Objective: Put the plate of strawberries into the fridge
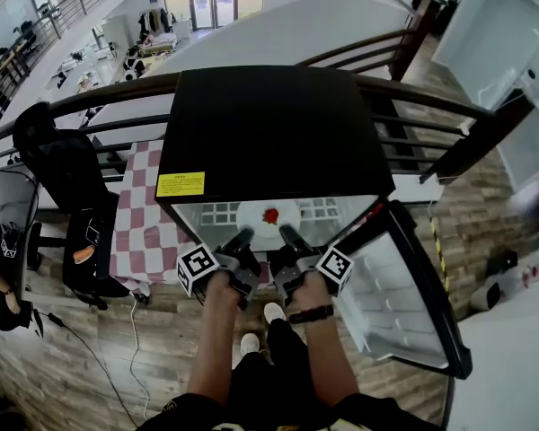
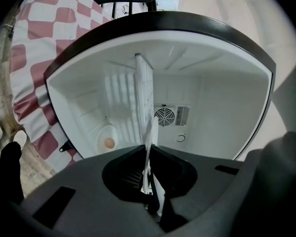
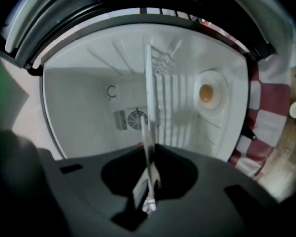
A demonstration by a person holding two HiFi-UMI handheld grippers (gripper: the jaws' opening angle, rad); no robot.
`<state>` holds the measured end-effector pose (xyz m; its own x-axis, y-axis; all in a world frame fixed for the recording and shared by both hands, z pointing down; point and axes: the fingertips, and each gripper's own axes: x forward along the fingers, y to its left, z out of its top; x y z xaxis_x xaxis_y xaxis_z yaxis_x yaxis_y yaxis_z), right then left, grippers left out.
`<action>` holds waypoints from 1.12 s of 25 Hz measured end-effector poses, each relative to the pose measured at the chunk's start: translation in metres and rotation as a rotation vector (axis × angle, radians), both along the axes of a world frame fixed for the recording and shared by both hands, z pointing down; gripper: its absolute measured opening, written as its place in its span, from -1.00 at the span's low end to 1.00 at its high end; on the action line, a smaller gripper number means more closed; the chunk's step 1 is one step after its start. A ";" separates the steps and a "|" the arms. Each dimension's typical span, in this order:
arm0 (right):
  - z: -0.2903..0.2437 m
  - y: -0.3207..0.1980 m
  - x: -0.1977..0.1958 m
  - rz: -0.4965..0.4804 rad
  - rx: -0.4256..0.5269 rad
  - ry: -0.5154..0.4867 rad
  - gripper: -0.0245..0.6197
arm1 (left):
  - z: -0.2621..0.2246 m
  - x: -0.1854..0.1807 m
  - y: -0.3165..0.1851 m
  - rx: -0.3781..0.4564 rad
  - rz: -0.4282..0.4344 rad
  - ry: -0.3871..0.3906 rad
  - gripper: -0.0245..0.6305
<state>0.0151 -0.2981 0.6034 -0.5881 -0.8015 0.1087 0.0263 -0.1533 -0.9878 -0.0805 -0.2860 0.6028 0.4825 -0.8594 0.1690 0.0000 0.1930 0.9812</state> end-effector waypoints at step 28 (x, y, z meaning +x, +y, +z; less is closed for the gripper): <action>0.000 -0.015 0.001 -0.016 -0.027 0.004 -0.77 | 0.001 0.000 -0.020 -0.015 -0.023 0.030 -0.81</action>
